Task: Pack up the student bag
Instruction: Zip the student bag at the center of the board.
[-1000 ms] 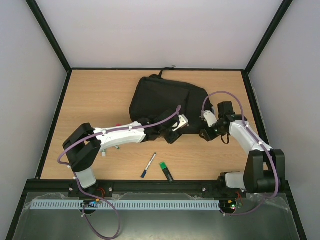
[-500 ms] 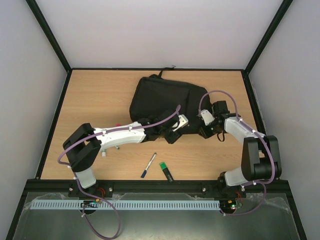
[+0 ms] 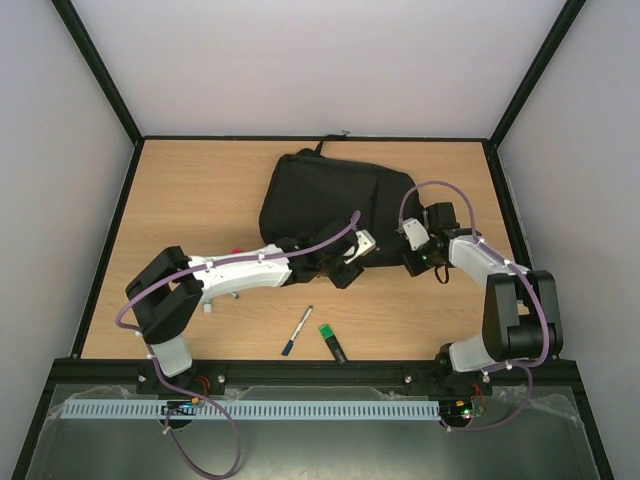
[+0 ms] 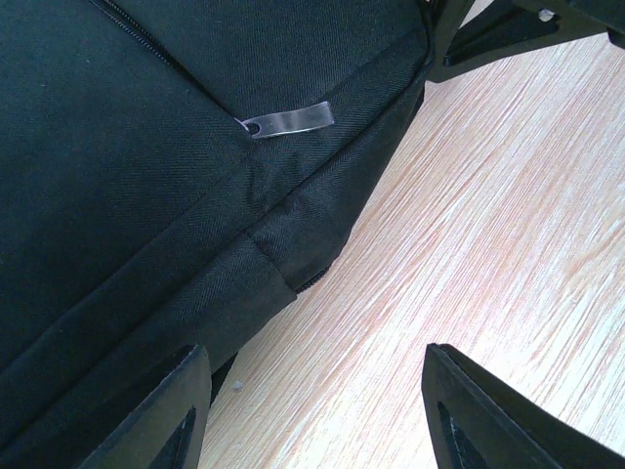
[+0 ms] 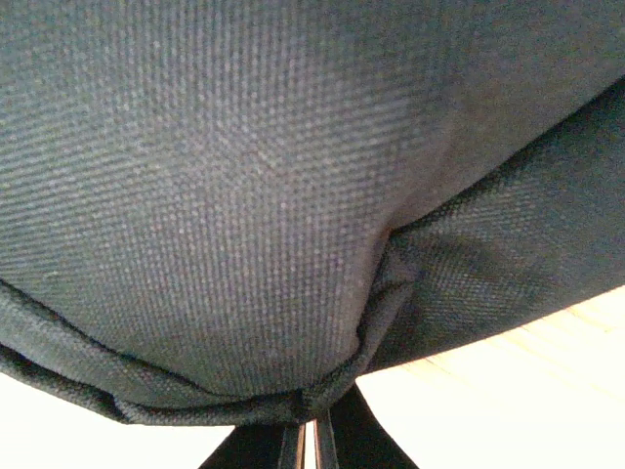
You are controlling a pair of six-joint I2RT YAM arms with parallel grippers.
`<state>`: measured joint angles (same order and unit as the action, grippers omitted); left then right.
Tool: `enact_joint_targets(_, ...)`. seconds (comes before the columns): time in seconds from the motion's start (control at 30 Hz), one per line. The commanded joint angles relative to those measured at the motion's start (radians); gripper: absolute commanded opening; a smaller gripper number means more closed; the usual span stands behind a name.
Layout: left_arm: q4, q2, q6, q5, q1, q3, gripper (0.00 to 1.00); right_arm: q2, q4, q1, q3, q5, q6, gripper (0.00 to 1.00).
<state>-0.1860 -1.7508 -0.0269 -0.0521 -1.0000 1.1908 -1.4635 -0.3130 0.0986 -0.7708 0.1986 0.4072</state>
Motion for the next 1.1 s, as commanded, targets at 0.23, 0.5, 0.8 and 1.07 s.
enact_joint_targets(0.23,0.022,0.024,0.005,0.010,0.003,-0.015,0.60,0.145,-0.126,0.002,0.037,-0.025,0.063,0.01)
enact_joint_targets(0.5,0.144,0.051,0.048,0.046,-0.021,-0.070,0.60,0.308,-0.284,0.003,0.089,0.137,0.288,0.01)
enact_joint_targets(0.8,0.319,-0.018,0.171,0.002,-0.070,-0.055,0.61,0.334,-0.343,0.003,0.111,0.157,0.333,0.01)
enact_joint_targets(1.07,0.359,-0.082,0.274,0.053,-0.094,0.004,0.63,0.335,-0.340,-0.021,0.110,0.216,0.331,0.01)
